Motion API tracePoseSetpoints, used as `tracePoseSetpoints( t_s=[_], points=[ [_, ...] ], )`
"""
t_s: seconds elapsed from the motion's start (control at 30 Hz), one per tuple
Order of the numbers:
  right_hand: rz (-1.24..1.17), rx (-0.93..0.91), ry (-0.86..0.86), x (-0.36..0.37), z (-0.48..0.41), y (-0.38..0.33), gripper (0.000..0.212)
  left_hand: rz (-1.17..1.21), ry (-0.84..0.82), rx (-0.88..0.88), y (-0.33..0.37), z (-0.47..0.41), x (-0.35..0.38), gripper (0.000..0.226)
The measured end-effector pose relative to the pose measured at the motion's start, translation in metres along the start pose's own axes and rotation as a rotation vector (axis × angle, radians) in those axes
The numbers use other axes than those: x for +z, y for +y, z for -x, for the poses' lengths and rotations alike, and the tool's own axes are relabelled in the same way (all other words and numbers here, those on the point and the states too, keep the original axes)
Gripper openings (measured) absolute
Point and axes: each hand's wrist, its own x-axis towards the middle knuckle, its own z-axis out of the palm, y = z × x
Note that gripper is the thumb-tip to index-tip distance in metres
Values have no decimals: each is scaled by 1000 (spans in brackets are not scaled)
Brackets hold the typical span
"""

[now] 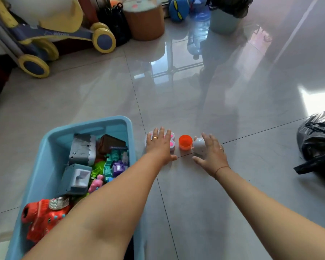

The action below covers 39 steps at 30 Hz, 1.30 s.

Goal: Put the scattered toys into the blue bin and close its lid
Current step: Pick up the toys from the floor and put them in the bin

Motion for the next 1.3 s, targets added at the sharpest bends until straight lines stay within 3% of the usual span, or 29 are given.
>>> tracePoseSetpoints(
  t_s=[0.2,0.27,0.37,0.43,0.53,0.63,0.8,0.93,1.03,1.1,1.3],
  points=[
    [334,-149,-66,24,-47,-1,90,-61,-147,-71,-4,-61,21,111],
    [401,-190,-93,33,-56,-7,76,-51,-170,-108,-5,-71,29,102],
    [433,-179,-88,44,-63,-3,35,2,-163,-149,-9,-74,36,83],
    [376,-147,-38,48,-60,5,20,-8,-125,-136,-6,-70,36,66],
    [331,-109,20,50,-46,15,18,-46,-85,-78,5,-58,37,57],
    [221,-17,60,44,-15,24,15,-25,4,-8,22,-32,33,64],
    [-90,124,294,24,59,16,12,300,221,53,39,39,-5,71],
    [-299,37,422,-6,109,-40,12,447,355,89,23,111,-56,86],
    [-432,-91,443,-21,147,-92,21,572,390,-3,-20,163,-90,83],
    [-499,-205,406,-23,171,-126,16,603,383,-40,-63,196,-104,85],
    [-424,-393,184,3,203,-196,12,276,260,-41,-162,294,-95,91]
  ],
)
